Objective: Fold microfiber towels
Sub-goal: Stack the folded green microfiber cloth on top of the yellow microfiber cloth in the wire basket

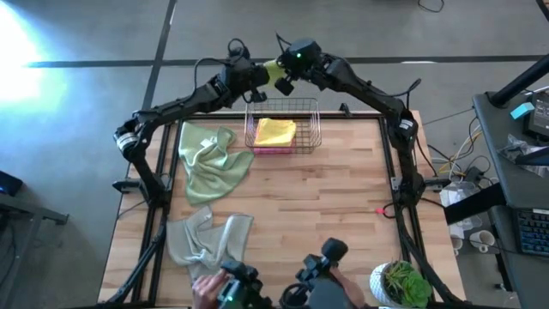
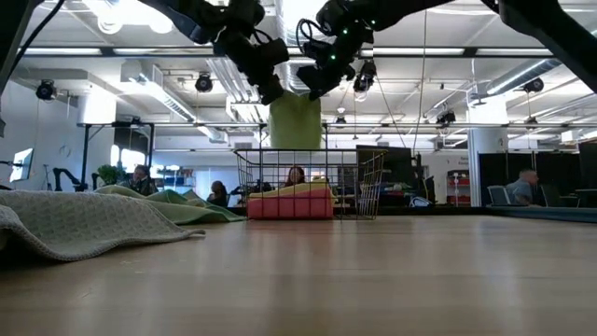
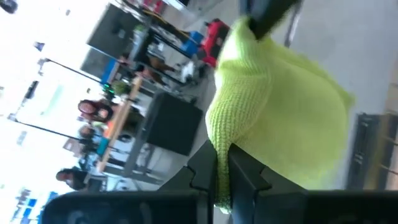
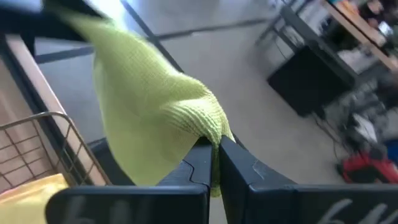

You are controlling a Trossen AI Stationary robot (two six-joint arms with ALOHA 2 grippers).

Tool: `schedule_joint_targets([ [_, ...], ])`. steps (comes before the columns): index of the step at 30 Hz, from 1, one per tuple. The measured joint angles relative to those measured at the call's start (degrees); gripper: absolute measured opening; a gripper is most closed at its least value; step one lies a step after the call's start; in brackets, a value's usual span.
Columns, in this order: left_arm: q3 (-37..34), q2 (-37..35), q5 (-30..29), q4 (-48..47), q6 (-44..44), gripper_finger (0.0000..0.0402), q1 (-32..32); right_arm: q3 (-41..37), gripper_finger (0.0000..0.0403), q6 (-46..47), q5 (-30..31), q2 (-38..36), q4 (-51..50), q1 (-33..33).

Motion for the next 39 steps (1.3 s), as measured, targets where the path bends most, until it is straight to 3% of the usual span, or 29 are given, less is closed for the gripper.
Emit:
schedule_joint_targets([
  [7, -1.8, 0.2, 8.4, -6.3, -3.4, 0.001, 2.8, -0.1, 0.0008, -5.1, -8.3, 4.6, -4.9, -2.5],
  [21, -5.2, 0.0, 9.3, -19.5, -7.5, 0.001, -1.1, 1.2, 0.0008, -2.7, -11.4, 4.2, -16.0, -1.2],
  [28, -5.2, 0.0, 13.5, -27.8, -8.1, 0.001, -4.2, 1.5, 0.0008, 2.7, -21.2, 4.4, -26.1, -0.6],
  [33, -6.4, 0.0, 19.9, -28.9, -8.1, 0.001, -4.9, 1.1, 0.0008, 5.6, -22.2, 6.5, -29.2, -0.3],
  [39, -8.3, 1.6, 20.6, -28.2, -8.0, 0.001, -4.9, 1.1, 0.0008, 5.3, -22.2, 9.5, -28.6, 0.1],
])
